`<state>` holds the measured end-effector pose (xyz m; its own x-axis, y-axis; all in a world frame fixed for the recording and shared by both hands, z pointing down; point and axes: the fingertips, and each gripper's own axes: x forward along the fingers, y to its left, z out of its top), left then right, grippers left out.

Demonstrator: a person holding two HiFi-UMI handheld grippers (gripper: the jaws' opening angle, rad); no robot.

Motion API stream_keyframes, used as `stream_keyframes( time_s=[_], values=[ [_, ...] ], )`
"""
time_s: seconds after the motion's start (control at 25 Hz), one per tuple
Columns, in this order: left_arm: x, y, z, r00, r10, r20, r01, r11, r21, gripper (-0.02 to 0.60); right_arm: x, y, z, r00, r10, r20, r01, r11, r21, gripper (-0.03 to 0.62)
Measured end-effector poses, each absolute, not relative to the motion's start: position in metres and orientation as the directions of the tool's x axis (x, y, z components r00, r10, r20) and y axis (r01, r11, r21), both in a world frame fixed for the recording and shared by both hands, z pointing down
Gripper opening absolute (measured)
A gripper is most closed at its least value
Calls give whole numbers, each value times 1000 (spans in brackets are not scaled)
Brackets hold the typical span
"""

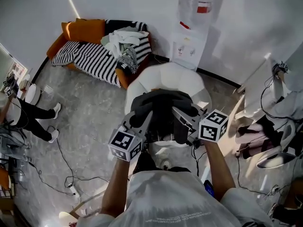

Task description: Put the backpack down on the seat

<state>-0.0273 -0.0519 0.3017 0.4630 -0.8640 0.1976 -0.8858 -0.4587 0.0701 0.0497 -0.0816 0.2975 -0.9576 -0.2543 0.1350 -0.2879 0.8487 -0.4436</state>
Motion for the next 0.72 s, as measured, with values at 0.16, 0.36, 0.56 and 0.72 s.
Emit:
stream_keyframes(
  time_s=[0.16, 0.36, 0.56, 0.72],
  values=[
    [-41, -75, 310, 482, -851, 209, -876, -474, 89, 46, 38, -102, 306, -952, -265, 154, -306, 837, -454, 32],
    [-61, -113, 322, 503, -836, 220, -864, -486, 131, 46, 17, -138, 320, -938, -296, 179, -346, 805, -483, 32],
    [-85, -142, 332, 526, -820, 227, -850, -501, 161, 46, -5, -164, 330, -924, -322, 207, -382, 790, -479, 32],
    [-99, -169, 342, 544, -806, 233, -839, -517, 170, 46, -19, -189, 341, -917, -333, 218, -398, 780, -483, 32]
  ],
)
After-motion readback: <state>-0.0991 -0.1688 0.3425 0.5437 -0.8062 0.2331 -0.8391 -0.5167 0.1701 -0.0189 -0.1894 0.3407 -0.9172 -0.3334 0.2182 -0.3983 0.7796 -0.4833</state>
